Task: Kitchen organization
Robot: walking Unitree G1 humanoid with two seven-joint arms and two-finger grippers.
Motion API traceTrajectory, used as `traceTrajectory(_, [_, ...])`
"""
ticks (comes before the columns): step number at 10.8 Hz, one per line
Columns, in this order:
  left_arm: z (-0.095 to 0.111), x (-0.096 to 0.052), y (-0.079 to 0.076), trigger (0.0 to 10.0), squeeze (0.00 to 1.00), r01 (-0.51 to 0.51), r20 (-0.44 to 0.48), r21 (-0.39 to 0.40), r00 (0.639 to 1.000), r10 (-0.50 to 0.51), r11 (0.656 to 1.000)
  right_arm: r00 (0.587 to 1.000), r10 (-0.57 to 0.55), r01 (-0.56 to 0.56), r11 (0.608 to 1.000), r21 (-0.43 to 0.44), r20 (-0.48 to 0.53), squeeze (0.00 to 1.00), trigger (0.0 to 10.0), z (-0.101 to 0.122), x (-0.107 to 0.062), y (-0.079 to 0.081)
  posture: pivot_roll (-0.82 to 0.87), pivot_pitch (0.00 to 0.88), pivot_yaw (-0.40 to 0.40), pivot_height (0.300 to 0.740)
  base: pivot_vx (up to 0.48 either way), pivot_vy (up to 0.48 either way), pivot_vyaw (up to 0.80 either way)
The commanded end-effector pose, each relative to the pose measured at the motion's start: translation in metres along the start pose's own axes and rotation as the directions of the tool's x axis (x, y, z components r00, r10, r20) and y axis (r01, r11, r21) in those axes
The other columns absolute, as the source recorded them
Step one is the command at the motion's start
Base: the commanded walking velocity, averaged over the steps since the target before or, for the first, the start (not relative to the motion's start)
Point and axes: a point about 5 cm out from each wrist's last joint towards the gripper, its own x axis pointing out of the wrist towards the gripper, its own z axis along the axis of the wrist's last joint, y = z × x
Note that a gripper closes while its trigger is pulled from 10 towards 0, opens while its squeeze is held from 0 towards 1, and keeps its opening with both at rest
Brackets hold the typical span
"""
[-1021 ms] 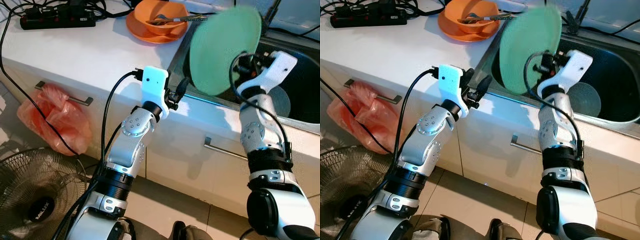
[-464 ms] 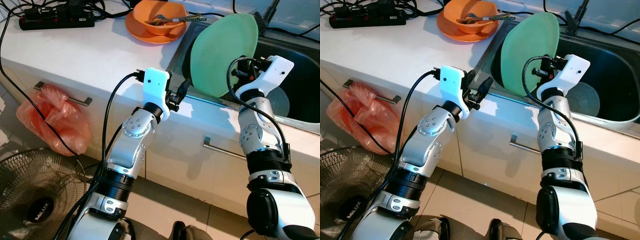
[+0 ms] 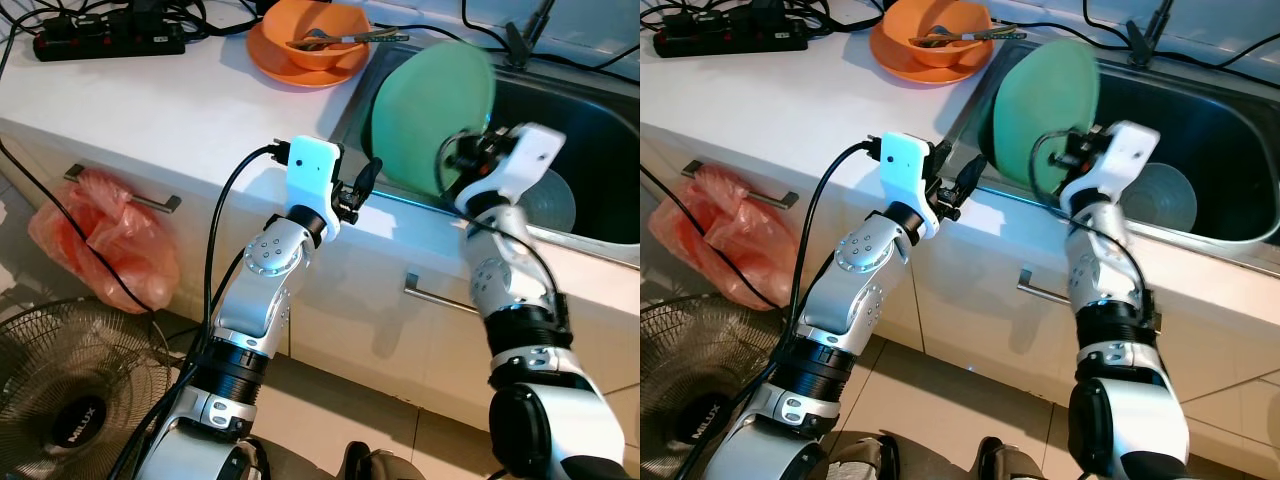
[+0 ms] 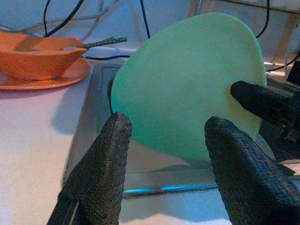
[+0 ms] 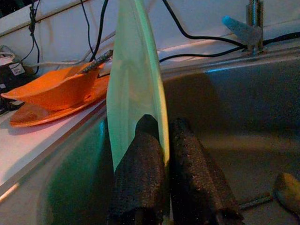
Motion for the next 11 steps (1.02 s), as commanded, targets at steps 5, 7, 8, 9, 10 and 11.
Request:
traceTrajectory(5, [-0.0037,-0.0024,-0.0029,10.0,0.00,0.014,-0.023,-0.010,1.000,-0.014,1.000,0.998,0.047,-0.047,0.999,-0.003,-0.046,0.00,10.0,-0.0097,-0.0020,0.0068,0.04,0.167,-0.040,0.740,0.000,0.000,0.00])
traceTrajectory(7, [-0.0027,-0.0030,0.0028,10.0,0.00,0.016,-0.029,-0.006,0.999,-0.016,1.000,0.997,0.052,-0.052,0.999,-0.003,-0.056,0.00,10.0,-0.0115,-0.0023,0.0066,0.05,0.167,-0.042,0.740,0.000,0.000,0.00])
traceTrajectory(8, [-0.0043,-0.0038,0.0013,10.0,0.00,0.047,-0.045,0.005,0.998,-0.047,0.999,0.996,0.054,-0.055,0.998,-0.006,-0.067,0.00,10.0,-0.0143,-0.0032,0.0065,0.05,0.167,-0.042,0.740,0.000,0.000,0.00])
traceTrajectory(9, [-0.0048,-0.0044,0.0009,10.0,0.00,0.051,-0.049,0.008,0.998,-0.050,0.999,0.996,0.056,-0.057,0.998,-0.005,-0.068,0.00,10.0,-0.0146,-0.0035,0.0071,0.05,0.166,-0.042,0.740,0.000,0.000,0.00])
traceTrajectory(10, [-0.0049,-0.0044,0.0012,10.0,0.00,0.047,-0.049,0.006,0.998,-0.047,0.999,0.996,0.057,-0.057,0.998,-0.005,-0.067,0.00,10.0,-0.0143,-0.0034,0.0073,0.05,0.166,-0.042,0.740,0.000,0.000,0.00])
traceTrajectory(11, [-0.0049,-0.0043,0.0010,10.0,0.00,0.048,-0.050,0.005,0.998,-0.047,0.999,0.996,0.058,-0.058,0.998,-0.004,-0.066,0.00,10.0,-0.0140,-0.0032,0.0075,0.05,0.166,-0.043,0.740,0.000,0.000,0.00])
